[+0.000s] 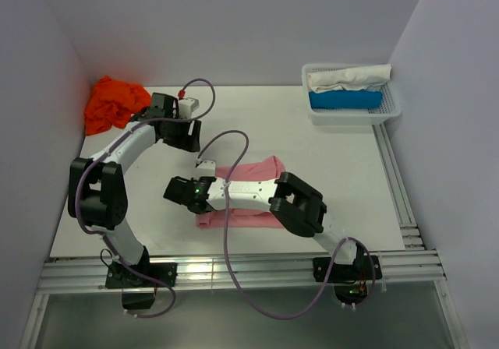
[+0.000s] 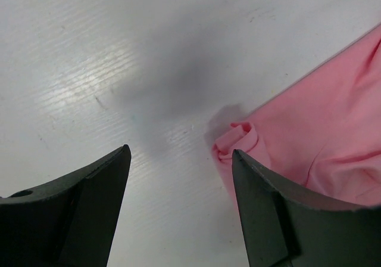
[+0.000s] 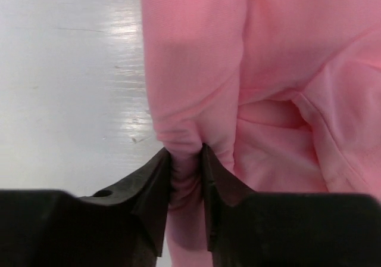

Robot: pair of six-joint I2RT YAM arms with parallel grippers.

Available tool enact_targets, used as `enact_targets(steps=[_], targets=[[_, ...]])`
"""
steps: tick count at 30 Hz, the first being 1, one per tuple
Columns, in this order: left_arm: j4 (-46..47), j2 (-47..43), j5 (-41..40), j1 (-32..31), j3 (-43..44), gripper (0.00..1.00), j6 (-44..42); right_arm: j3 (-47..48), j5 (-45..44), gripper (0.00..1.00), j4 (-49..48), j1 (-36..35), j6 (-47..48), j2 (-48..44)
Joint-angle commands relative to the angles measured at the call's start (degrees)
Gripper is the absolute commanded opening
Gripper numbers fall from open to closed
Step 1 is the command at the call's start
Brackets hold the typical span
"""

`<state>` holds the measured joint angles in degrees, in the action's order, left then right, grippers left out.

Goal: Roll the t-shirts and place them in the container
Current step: Roll the tshirt

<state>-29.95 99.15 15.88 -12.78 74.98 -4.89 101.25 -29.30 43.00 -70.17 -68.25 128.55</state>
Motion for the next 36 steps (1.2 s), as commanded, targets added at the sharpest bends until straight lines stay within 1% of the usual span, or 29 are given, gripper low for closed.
enact_targets(steps=[1, 2, 3, 4, 5, 6, 8, 9, 10, 11, 12, 13, 14, 16, 19, 21, 23, 28, 32, 34, 36], targets=[[-2.0, -4.0, 3.8, 2.1, 1.4, 0.75, -0.8, -10.6, 8.9, 0.3, -13.5, 0.8, 1.8, -3.0], [-2.3, -4.2, 4.2, 2.5, 1.3, 0.75, -1.3, -13.2, 11.9, 0.26, -17.7, 1.1, 2.5, -4.3], [-2.7, -4.4, 4.6, 3.4, 1.0, 0.75, -1.7, -15.5, 13.3, 0.25, -26.5, 1.6, 3.6, -5.4], [-2.9, -4.8, 5.5, 3.8, 0.9, 0.75, -1.9, -19.8, 15.1, 0.25, -30.6, 1.8, 3.6, -7.4], [-3.2, -4.9, 5.8, 4.2, 0.8, 0.75, -2.3, -21.7, 17.9, 0.24, -34.3, 2.2, 3.5, -8.1], [-3.5, -5.0, 6.1, 5.0, 0.4, 0.75, -2.6, -23.5, 19.2, 0.23, -40.4, 3.0, 2.5, -8.8], [-3.7, -5.6, 6.6, 5.5, -0.4, 0.75, -3.5, -28.2, 20.7, 0.22, -45.7, 3.7, 1.2, -10.3], [-3.5, -6.3, 6.6, 5.7, -1.4, 0.75, -3.6, -30.0, 22.3, 0.22, -50.8, 4.4, -0.6, -10.9], [-3.4, -6.5, 6.9, 5.7, -1.9, 0.75, -3.9, -33.7, 23.1, 0.22, -53.7, 4.9, -1.4, -12.0], [-3.4, -6.8, 7.1, 5.7, -2.6, 0.75, -4.2, -35.8, 23.8, 0.22, -59.5, 5.2, -3.7, -12.5], [-3.3, -7.0, 7.2, 5.7, -3.7, 0.75, -4.3, -37.6, 24.5, 0.22, -62.2, 5.6, -4.8, -13.0], [-3.0, -7.3, 7.4, 5.7, -4.3, 0.75, -4.6, -41.4, 24.9, 0.22, -64.9, 6.4, -6.0, -13.8], [-2.9, -7.4, 7.9, 5.7, -5.0, 0.75, -4.6, -43.2, 25.1, 0.22, -69.8, 6.7, -7.2, -14.2], [-2.7, -7.7, 8.5, 5.7, -6.8, 0.75, -4.7, -47.9, 25.0, 0.22, -73.6, 7.2, -10.4, -15.0], [-1.7, -8.2, 9.7, 5.7, -9.2, 0.74, -4.6, -52.6, 25.3, 0.23, -80.3, 7.9, -14.3, -15.1], [-0.8, -8.4, 11.3, 5.5, -11.0, 0.75, -4.3, -53.8, 25.9, 0.24, -83.9, 8.2, -16.0, -14.6], [0.1, -8.5, 12.2, 4.8, -12.4, 0.74, -4.1, -54.3, 26.0, 0.26, -85.0, 8.3, -17.0, -13.8], [3.0, -8.1, 11.4, 2.6, -15.3, 0.74, -3.0, -55.1, 25.3, 0.3, -85.4, 8.3, -18.3, -13.5], [5.7, -6.2, 8.5, 0.7, -16.4, 0.71, -1.4, -54.9, 24.1, 0.39, -83.3, 8.2, -17.5, -15.0], [6.7, -4.5, 5.2, 0.1, -16.0, 0.69, -0.1, -54.0, 22.4, 0.43, -78.8, 7.9, -16.9, -16.8], [6.7, -3.3, 3.8, -0.4, -14.9, 0.66, 0.2, -52.3, 18.8, 0.46, -70.1, 7.3, -15.0, -18.3]])
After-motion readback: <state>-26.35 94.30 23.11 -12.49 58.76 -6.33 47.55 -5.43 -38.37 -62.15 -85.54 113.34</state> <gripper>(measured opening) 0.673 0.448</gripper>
